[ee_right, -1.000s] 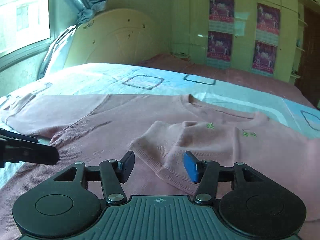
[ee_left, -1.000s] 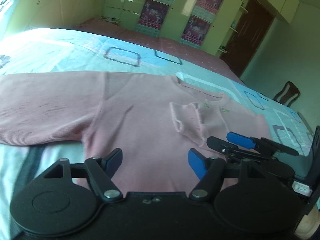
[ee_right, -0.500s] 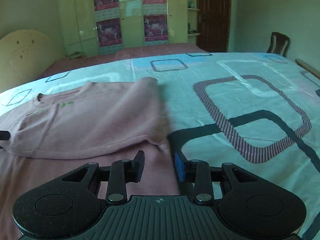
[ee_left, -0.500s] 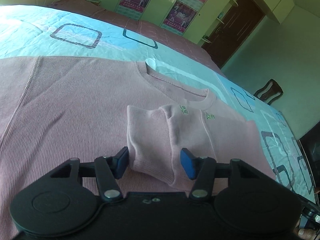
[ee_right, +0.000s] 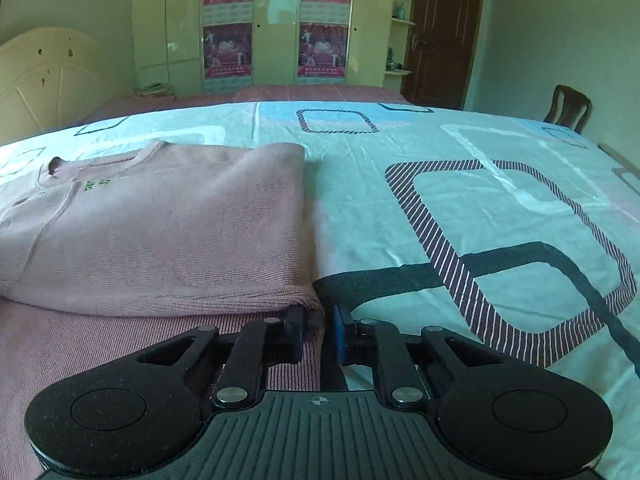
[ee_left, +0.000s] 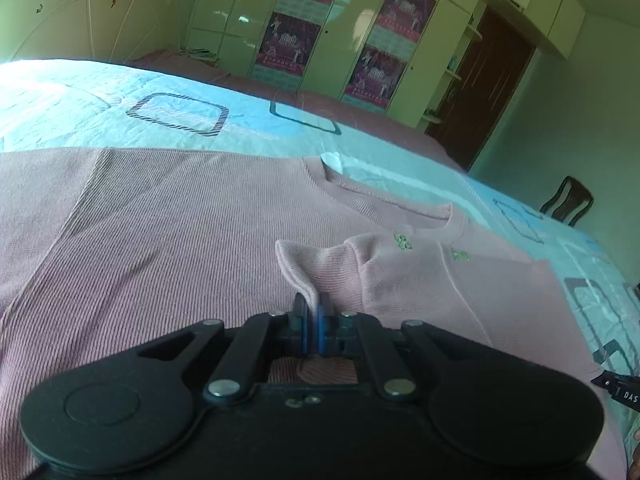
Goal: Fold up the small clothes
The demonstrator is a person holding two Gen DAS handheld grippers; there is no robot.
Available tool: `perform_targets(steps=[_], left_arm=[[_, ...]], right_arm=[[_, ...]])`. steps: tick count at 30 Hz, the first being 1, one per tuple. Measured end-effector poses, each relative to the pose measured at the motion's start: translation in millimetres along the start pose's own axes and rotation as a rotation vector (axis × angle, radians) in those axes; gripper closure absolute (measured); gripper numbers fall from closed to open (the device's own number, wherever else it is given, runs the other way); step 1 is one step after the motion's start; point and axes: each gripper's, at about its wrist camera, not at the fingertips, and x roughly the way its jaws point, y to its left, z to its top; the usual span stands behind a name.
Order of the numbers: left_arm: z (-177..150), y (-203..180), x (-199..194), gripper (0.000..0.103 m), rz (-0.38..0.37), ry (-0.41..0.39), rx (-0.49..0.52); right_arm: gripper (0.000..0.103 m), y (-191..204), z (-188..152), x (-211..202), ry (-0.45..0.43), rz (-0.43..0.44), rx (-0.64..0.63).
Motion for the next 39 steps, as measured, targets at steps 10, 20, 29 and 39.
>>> perform_targets(steps=[10, 20, 29, 39], left_arm=[[33, 21, 16, 0.037, -0.077, 0.049, -0.038], [45, 7, 50, 0.096, -0.112, 0.109, 0.037], [39, 6, 39, 0.087, -0.008, 0.000, 0.023], [31, -81, 42, 0.042, -0.063, 0.039, 0.324]], right_arm=[[0.051, -51, 48, -15, -0.067, 0.226, 0.185], [0.056, -60, 108, 107, 0.076, 0.378, 0.357], [0.103, -52, 102, 100, 0.022, 0.210, 0.195], [0.103, 26, 105, 95, -0.032, 0.251, -0.190]])
